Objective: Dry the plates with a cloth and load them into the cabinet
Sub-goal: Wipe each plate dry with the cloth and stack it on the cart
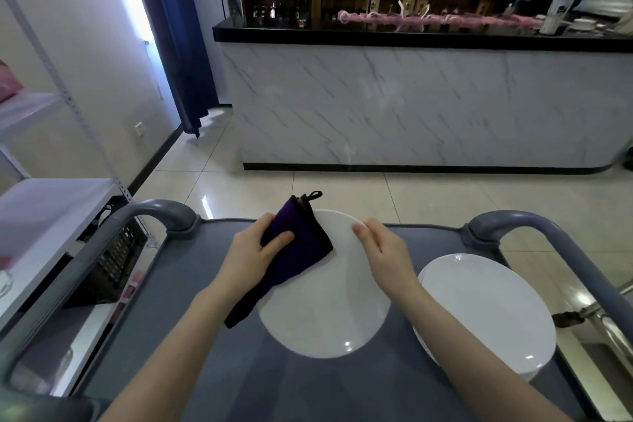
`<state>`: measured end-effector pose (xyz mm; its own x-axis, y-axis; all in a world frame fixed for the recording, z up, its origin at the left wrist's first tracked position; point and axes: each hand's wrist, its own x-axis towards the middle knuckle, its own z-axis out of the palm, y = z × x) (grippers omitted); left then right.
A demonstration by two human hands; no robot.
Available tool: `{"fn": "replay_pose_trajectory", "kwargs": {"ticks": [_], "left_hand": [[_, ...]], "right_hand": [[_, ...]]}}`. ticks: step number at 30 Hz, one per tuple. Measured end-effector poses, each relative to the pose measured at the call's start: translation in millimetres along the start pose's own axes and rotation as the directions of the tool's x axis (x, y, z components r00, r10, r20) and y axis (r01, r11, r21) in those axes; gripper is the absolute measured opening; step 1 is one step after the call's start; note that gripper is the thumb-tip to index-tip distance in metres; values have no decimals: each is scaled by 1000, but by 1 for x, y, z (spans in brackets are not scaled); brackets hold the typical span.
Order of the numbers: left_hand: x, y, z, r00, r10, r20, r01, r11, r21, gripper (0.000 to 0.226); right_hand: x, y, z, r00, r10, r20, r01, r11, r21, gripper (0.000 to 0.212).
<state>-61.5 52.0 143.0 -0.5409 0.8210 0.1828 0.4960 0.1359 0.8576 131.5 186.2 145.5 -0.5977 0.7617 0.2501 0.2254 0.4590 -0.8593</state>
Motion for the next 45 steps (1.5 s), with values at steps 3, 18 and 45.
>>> {"fn": "replay_pose_trajectory", "kwargs": {"ticks": [3, 18, 45], "left_hand": [[-4, 2, 9, 975, -93, -202, 74, 992, -101, 10], [-20, -10, 33, 951, -199, -237, 148, 965, -216, 7], [-31, -14, 30, 942, -194, -275, 129, 963, -235, 6]], "right_hand": [[-6, -2, 6, 985, 73, -156, -63, 996, 67, 40], [-4, 19, -8, 982, 150, -119, -142, 987, 73, 34], [8, 20, -15, 977, 173, 127, -179, 983, 36, 20]]}}
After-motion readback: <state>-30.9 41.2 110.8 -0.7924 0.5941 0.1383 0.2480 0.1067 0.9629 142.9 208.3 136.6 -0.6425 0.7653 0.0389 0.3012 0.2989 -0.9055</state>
